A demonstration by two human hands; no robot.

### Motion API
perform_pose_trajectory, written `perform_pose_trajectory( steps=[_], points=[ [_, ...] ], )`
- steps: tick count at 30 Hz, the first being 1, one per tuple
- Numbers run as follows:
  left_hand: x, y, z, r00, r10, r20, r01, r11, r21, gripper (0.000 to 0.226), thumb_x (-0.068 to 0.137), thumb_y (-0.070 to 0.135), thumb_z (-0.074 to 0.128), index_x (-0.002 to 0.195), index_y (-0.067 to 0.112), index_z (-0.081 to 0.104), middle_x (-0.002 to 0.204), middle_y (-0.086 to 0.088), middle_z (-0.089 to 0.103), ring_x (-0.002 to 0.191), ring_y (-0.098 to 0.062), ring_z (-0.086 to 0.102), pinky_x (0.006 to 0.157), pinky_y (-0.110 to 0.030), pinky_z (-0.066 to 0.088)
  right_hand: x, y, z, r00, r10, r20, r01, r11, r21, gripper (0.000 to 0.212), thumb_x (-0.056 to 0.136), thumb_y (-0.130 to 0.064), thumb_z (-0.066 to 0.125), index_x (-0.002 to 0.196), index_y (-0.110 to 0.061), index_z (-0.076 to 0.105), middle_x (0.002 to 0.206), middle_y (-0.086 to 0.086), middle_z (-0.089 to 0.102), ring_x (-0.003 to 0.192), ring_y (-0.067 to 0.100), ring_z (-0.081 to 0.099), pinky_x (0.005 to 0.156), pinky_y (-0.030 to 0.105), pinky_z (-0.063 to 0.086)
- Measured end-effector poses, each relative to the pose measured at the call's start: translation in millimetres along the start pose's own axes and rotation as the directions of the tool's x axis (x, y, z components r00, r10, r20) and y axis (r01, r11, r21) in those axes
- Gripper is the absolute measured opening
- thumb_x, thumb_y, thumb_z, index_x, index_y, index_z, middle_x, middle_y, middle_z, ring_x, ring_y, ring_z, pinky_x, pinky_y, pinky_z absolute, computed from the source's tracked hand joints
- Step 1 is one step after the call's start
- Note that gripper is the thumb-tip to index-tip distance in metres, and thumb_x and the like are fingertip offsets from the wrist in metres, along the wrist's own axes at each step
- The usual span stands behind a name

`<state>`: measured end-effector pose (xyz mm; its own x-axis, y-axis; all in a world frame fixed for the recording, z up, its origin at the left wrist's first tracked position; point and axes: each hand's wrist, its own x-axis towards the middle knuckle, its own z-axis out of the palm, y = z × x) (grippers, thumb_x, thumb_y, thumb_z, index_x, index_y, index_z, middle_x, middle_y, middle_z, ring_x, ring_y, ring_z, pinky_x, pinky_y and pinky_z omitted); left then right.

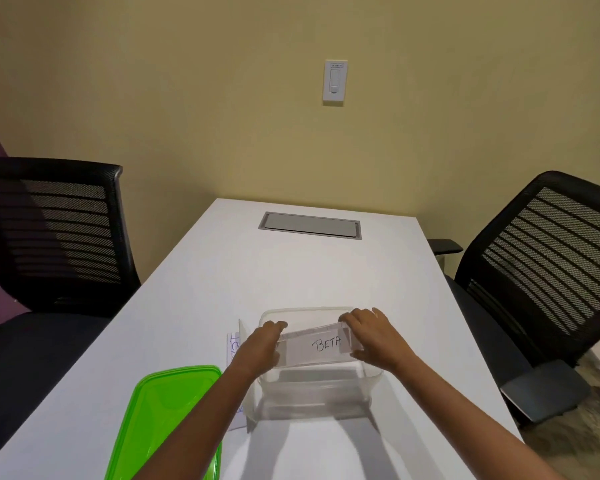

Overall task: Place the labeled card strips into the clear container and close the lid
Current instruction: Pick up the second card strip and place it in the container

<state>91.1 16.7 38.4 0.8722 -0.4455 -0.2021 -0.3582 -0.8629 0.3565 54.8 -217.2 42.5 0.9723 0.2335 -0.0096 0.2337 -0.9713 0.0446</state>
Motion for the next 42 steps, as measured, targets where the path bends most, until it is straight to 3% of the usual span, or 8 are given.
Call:
perform_pose_trajectory(
  steps=[5,10,16,20,23,27,31,42],
  points=[
    [13,0,27,0.994,-0.103,-0.044,0.108,0.987,0.118,0.049,0.094,-0.003,0.035,0.141,0.011,0.036,0.135,-0.013,0.047,0.123,-0.029,0.048,0.099,-0.038,0.045,12,-7,25,0.995,-0.036,0.089,0.046,0.992,-0.115,0.061,0.08,-0.027,0.066,0.131,-0.011,0.036,0.123,0.007,0.05,0.114,0.026,0.052,0.118,0.051,0.007],
    [23,4,44,0.988,-0.151,-0.011,0.149,0.955,0.258,0.04,0.096,-0.001,0.035,0.135,0.005,0.039,0.132,-0.015,0.049,0.12,-0.031,0.05,0.096,-0.037,0.045,21,-11,42,0.98,-0.076,0.181,0.099,0.988,-0.12,0.066,0.075,-0.027,0.073,0.126,-0.004,0.037,0.123,0.013,0.052,0.112,0.029,0.053,0.11,0.039,0.028],
    [33,6,56,0.984,-0.179,0.018,0.164,0.934,0.317,0.041,0.095,-0.003,0.04,0.135,0.004,0.04,0.137,-0.015,0.05,0.122,-0.031,0.052,0.102,-0.036,0.044,30,-11,53,0.956,-0.108,0.272,0.154,0.977,-0.15,0.073,0.079,-0.025,0.07,0.134,-0.001,0.03,0.128,0.016,0.048,0.12,0.03,0.05,0.118,0.045,0.016],
    [37,3,61,0.985,-0.171,0.034,0.149,0.926,0.348,0.043,0.094,-0.002,0.043,0.136,0.004,0.039,0.136,-0.016,0.051,0.121,-0.032,0.053,0.102,-0.037,0.045,35,-10,56,0.937,-0.138,0.32,0.191,0.971,-0.141,0.061,0.083,-0.017,0.063,0.132,0.001,0.031,0.129,0.019,0.048,0.118,0.031,0.051,0.112,0.042,0.026],
    [39,-2,61,0.987,-0.158,0.038,0.134,0.922,0.363,0.043,0.094,-0.002,0.042,0.136,0.003,0.04,0.137,-0.017,0.05,0.121,-0.032,0.053,0.101,-0.036,0.044,37,-12,59,0.928,-0.145,0.343,0.194,0.975,-0.113,0.05,0.082,-0.008,0.057,0.127,0.003,0.036,0.123,0.021,0.05,0.108,0.035,0.054,0.096,0.042,0.039],
    [41,-12,58,0.988,-0.147,0.041,0.121,0.917,0.38,0.039,0.094,0.0,0.039,0.133,0.004,0.042,0.136,-0.016,0.051,0.121,-0.031,0.053,0.1,-0.036,0.044,38,-20,67,0.928,-0.141,0.346,0.179,0.98,-0.081,0.044,0.084,-0.002,0.048,0.126,0.003,0.036,0.121,0.021,0.049,0.104,0.035,0.056,0.084,0.045,0.045],
    [41,-15,58,0.989,-0.139,0.058,0.105,0.911,0.398,0.036,0.094,0.0,0.04,0.128,0.005,0.049,0.132,-0.016,0.052,0.12,-0.032,0.053,0.099,-0.037,0.044,36,-24,75,0.93,-0.134,0.343,0.165,0.984,-0.063,0.041,0.088,-0.003,0.041,0.129,0.002,0.035,0.124,0.019,0.049,0.109,0.034,0.054,0.084,0.045,0.047],
    [43,-15,59,0.983,-0.162,0.081,0.12,0.917,0.38,0.036,0.091,-0.006,0.042,0.125,0.001,0.05,0.134,-0.018,0.047,0.12,-0.034,0.053,0.099,-0.039,0.046,36,-25,79,0.929,-0.117,0.351,0.132,0.991,-0.019,0.046,0.088,-0.004,0.044,0.132,0.0,0.032,0.129,0.017,0.043,0.115,0.031,0.047,0.08,0.043,0.05]
  ],
)
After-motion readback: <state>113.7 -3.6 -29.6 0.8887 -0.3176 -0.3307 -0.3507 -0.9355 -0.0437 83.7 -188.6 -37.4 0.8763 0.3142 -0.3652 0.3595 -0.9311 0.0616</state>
